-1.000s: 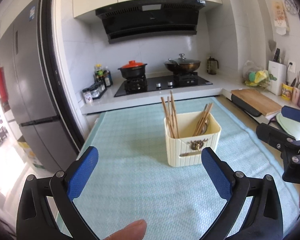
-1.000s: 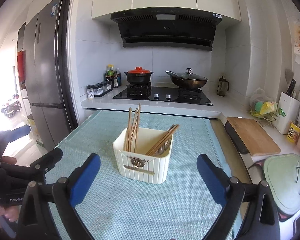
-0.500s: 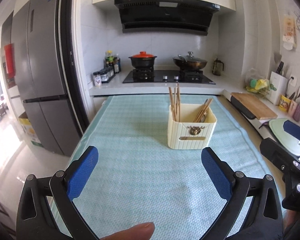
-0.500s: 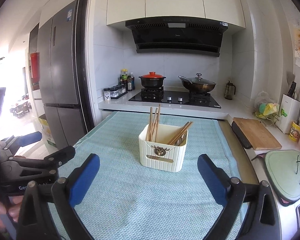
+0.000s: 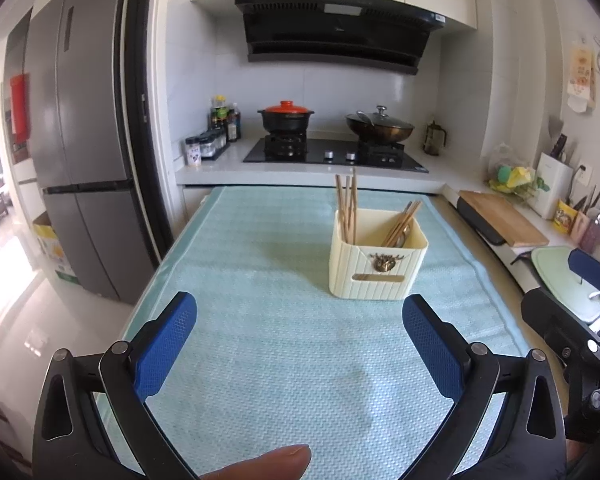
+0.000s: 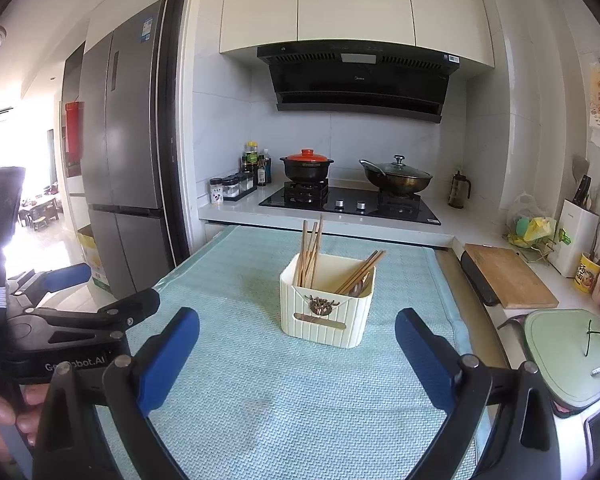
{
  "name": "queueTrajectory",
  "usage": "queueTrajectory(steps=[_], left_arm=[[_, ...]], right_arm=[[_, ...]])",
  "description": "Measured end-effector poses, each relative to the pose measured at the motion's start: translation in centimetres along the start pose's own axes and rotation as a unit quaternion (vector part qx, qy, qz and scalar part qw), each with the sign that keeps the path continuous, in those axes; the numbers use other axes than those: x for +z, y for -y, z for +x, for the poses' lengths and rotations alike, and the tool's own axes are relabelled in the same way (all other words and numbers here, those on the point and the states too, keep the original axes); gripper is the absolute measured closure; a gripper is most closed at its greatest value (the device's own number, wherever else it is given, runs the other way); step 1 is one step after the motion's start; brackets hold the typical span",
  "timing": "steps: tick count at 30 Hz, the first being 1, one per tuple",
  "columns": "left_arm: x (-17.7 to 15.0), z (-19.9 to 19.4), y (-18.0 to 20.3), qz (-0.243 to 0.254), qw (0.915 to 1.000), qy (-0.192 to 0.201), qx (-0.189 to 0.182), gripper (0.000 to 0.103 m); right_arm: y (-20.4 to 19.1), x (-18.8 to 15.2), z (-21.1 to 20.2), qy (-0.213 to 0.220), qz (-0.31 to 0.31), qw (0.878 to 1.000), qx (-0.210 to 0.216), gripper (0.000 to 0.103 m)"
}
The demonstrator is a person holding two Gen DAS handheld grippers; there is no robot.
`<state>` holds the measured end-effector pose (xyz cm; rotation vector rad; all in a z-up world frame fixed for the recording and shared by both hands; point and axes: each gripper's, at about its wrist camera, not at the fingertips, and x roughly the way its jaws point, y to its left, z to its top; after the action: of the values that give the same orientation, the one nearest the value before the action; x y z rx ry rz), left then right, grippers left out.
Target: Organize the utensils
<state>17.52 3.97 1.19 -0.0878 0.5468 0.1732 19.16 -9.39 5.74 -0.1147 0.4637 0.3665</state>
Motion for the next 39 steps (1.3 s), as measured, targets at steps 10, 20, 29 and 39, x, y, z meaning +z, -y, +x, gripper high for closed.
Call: queueTrajectory(steps=[10,20,29,39], left_arm=[[0.0,-0.1,0.0,0.002,1.0,0.002,0.0,0.0],[-0.2,-0.3,0.1,0.0,1.0,-0.001,-0.002,0.0],[-0.2,-0.4,0.1,0.004,1.0,-0.003,0.002,0.0],[-0.2,-0.3,0.1,0.005,1.0,-0.003,0.0,0.0]], right_arm=[[-0.3,0.0,-0.5,0.003,-0.005,1.0,0.004,0.003],[-0.5,-0.1,-0.9,0.003,-0.009,1.0,0.005,0.003],[-0.6,-0.1,-0.9,0.004,-0.01,1.0,0.005,0.003],[-0.7,-0.1,-1.0,0.004,-0.011,1.0,0.005,0.002]])
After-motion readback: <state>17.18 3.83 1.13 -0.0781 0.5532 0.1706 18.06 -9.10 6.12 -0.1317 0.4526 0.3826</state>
